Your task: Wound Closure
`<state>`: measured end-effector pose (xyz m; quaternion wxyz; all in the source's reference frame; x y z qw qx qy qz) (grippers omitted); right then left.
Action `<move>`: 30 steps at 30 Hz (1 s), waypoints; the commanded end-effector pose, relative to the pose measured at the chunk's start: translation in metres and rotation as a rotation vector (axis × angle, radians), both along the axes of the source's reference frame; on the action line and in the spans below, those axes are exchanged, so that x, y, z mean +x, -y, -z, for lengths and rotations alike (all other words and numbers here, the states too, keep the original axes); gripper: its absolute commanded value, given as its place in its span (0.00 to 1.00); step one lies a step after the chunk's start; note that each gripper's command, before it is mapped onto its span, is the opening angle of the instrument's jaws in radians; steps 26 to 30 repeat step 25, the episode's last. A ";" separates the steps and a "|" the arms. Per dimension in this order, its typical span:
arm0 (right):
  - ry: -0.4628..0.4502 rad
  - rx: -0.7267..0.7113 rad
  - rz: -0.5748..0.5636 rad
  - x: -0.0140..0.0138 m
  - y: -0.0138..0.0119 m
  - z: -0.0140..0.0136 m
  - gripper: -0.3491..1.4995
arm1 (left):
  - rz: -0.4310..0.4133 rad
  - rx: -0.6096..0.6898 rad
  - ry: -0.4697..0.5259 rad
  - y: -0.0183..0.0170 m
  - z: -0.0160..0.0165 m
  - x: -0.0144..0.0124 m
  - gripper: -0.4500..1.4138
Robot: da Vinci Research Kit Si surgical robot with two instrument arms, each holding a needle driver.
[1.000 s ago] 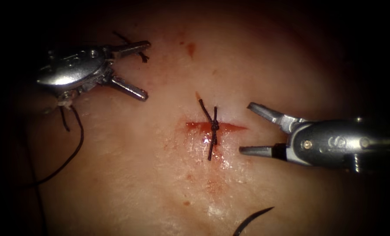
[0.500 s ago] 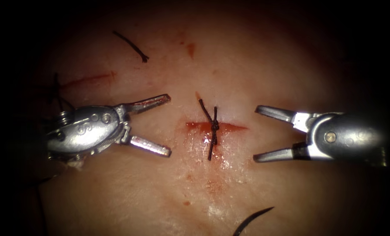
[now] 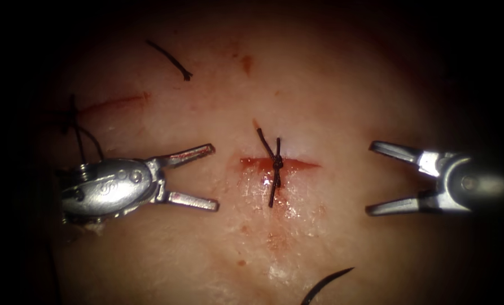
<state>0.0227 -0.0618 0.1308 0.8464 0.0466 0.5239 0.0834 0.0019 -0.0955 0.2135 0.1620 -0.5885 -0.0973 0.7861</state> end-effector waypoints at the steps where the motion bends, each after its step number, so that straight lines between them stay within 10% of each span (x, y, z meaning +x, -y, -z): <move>1: -0.002 0.001 0.003 0.0008 0.0005 -0.0004 0.71 | -0.004 0.003 -0.001 0.0004 -0.0006 -0.0004 0.63; 30: 0.001 -0.008 -0.022 0.0003 0.0001 -0.0007 0.70 | -0.008 0.004 -0.007 0.0001 -0.0009 0.0002 0.62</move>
